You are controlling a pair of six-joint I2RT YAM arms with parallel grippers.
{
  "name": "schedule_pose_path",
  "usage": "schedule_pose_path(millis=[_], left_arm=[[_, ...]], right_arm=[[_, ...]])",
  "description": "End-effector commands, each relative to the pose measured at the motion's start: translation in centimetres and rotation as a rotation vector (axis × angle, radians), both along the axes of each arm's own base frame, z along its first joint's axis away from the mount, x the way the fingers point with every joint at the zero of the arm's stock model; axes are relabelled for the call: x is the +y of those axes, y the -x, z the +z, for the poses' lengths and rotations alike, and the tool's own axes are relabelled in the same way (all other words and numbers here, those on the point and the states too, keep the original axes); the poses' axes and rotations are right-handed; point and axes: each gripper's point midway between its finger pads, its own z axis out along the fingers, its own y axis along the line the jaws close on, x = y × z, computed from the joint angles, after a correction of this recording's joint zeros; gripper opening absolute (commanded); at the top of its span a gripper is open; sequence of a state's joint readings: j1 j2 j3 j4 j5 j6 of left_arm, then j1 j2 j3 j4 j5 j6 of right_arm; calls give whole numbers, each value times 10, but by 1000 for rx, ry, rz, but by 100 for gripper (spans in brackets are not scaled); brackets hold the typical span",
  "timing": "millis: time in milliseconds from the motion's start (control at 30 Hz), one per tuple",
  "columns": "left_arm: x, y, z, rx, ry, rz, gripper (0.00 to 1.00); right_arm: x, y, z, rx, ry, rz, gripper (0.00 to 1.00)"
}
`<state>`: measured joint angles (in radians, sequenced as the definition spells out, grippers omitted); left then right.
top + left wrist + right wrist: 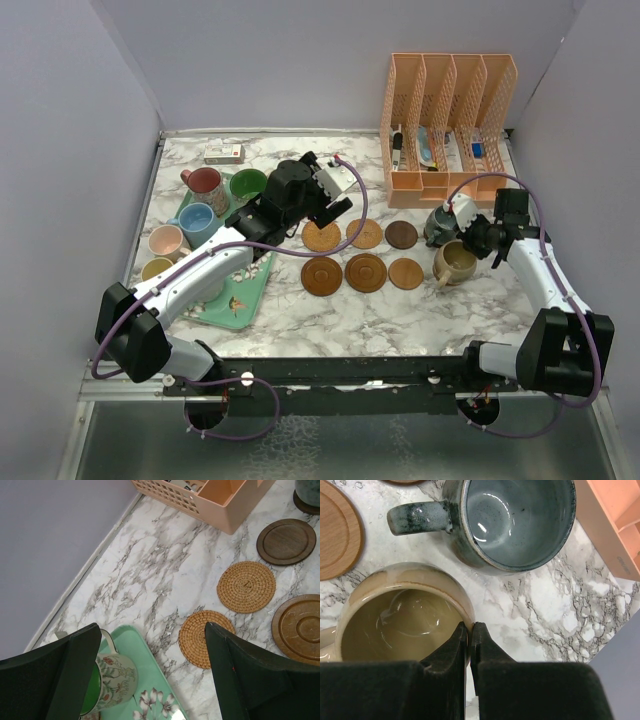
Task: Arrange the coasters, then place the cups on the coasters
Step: Place the cup on the coaster.
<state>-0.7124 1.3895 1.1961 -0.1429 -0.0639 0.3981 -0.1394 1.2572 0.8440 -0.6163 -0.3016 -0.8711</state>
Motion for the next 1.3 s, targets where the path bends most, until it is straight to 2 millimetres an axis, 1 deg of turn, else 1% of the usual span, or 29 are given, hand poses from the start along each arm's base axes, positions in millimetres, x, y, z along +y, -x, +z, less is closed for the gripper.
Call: schedule_pose_path(millis=[0,367,433,567,667,867,1000,1067,1133,1200,1233,1267], left_arm=[[1,3,14,-32,27,-19,89],[2,4,14,-32,25,-22,89],[2,5,14,-34,23,-23,89],[2,4,14,-33,20,-24,89],[2,4,14,-33,22,-24,89],[3,4,15,-37,20,-22,89],[5,3,15,-42,15,-12,89],[7,1,15,-40,12,8,89],[8,-1,16,-31,18,23,89],[8,0,18,-16,31,16,89],[8,0,18,-3,38,13,96],[10,-1,18,10,45,13,98]], right_arm=[[2,-11,17,-50,-13,26,1],[0,-11,12,-50,-5,14,2],[-1,-11,13,-51,-2,15,4],[-1,-11,15,-51,1,16,14],[-2,-11,16,-52,5,16,19],[-1,-12,19,-54,4,18,23],[2,-14,30,-62,-15,25,27],[4,-17,40,-74,-31,24,30],[6,-20,50,-85,-49,13,39],[10,-24,62,-96,-82,1,43],[12,-26,68,-100,-100,-3,46],[15,-27,74,-102,-120,-5,49]])
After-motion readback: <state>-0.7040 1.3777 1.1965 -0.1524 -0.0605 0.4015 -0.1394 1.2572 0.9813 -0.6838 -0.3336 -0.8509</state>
